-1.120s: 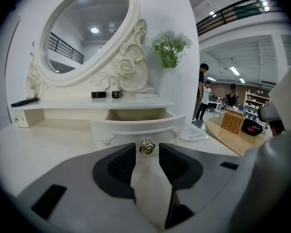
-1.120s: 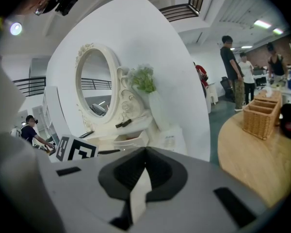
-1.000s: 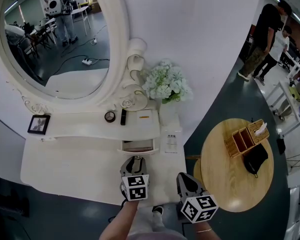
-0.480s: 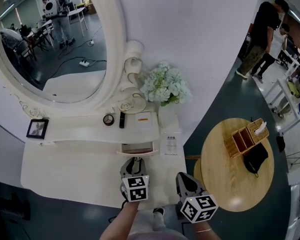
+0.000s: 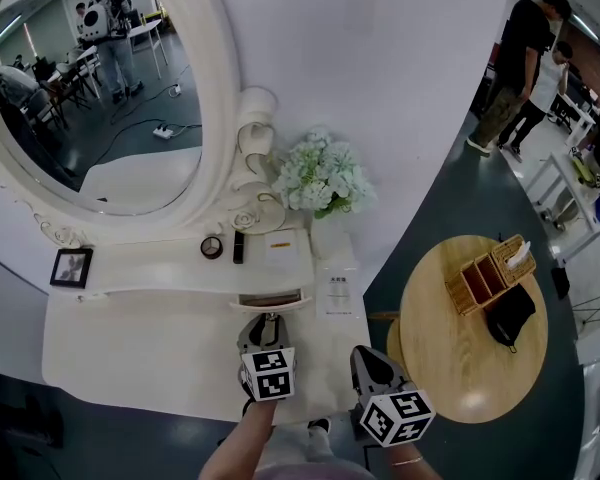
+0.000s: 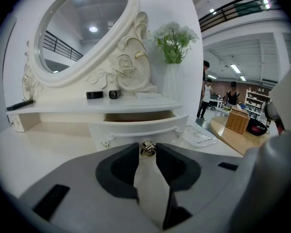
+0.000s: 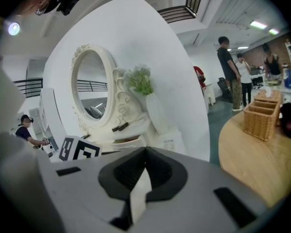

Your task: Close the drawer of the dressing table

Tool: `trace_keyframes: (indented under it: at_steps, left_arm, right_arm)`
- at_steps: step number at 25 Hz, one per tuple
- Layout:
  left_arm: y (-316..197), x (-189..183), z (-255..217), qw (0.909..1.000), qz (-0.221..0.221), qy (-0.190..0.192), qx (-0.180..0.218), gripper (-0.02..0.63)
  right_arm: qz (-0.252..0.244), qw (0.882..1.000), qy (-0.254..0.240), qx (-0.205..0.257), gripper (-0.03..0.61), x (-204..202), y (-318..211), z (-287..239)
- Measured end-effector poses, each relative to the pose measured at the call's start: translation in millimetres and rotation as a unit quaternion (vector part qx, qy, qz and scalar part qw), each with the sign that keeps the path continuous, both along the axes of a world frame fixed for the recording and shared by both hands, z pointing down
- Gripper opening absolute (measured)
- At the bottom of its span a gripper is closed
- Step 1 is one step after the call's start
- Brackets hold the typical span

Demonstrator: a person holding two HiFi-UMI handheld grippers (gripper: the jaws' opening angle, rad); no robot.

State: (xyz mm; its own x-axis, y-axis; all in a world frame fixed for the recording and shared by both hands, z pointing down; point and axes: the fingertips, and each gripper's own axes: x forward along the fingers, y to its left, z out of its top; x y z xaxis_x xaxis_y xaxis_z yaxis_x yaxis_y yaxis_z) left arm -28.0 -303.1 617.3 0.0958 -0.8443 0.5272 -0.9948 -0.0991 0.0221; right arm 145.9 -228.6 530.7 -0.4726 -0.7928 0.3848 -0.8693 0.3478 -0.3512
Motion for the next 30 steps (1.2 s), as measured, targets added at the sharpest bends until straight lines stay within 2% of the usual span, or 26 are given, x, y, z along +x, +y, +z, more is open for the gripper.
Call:
trace_keyframes:
  at_steps: [30]
  left_arm:
    - [-31.2,-5.7,-0.3,1.0,0.009,0.003,0.002,0.112]
  right_arm:
    - [-0.005,1.0,-0.002,0.0,0.002,-13.8,-23.3,0.7]
